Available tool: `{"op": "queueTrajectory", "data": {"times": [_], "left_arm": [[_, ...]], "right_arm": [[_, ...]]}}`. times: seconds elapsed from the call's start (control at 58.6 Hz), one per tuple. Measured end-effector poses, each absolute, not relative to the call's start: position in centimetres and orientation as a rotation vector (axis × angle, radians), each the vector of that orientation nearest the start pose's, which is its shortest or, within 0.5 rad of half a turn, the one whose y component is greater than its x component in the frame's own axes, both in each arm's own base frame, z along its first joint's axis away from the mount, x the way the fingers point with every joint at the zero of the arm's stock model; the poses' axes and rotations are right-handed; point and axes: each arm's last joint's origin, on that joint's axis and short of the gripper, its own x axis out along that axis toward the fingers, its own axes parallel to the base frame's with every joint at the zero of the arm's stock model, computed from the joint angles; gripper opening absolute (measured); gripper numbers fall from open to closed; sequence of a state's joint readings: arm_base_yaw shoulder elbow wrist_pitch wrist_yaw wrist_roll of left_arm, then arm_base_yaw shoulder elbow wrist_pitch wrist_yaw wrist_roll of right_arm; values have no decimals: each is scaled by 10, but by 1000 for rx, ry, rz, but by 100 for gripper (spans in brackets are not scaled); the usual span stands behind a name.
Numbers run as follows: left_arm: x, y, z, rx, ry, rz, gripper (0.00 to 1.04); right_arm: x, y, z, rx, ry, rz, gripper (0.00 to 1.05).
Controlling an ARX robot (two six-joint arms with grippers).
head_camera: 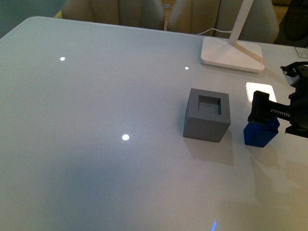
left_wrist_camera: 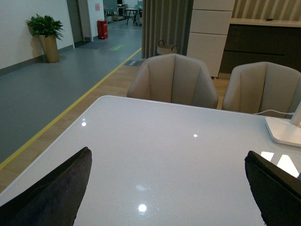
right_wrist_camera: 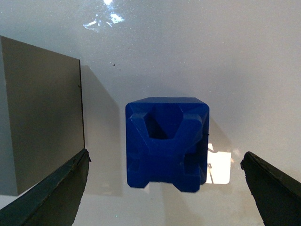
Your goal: Insert blue part into gray base
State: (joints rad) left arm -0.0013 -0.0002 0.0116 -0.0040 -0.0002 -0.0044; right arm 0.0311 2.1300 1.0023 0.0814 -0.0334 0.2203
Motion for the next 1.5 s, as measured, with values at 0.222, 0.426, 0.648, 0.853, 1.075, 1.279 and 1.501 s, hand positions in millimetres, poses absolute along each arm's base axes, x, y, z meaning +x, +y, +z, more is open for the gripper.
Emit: {"op": "queueTrajectory", "data": {"times": [0.222, 0.426, 0.648, 0.853, 1.075, 1.279, 1.501], "left_arm": [[97, 0, 167, -4, -8, -1, 97], [97, 0, 167, -4, -8, -1, 97], [97, 0, 167, -4, -8, -1, 97], [97, 0, 167, -4, -8, -1, 97], [97, 0, 167, -4, -8, -1, 97], [97, 0, 167, -4, -8, -1, 97], [97, 0, 167, -4, -8, -1, 97]], "right_arm": [[375, 14, 41, 223, 1056, -78, 82], [376, 16, 41, 238, 1056, -81, 47], [368, 15, 64, 253, 1016, -65, 45], [360, 26, 119, 278, 900, -30, 45], [353, 63, 149, 280, 876, 25, 45], [358, 99, 152, 282, 880, 73, 45], [367, 114, 138, 287, 926, 73, 45]]}}
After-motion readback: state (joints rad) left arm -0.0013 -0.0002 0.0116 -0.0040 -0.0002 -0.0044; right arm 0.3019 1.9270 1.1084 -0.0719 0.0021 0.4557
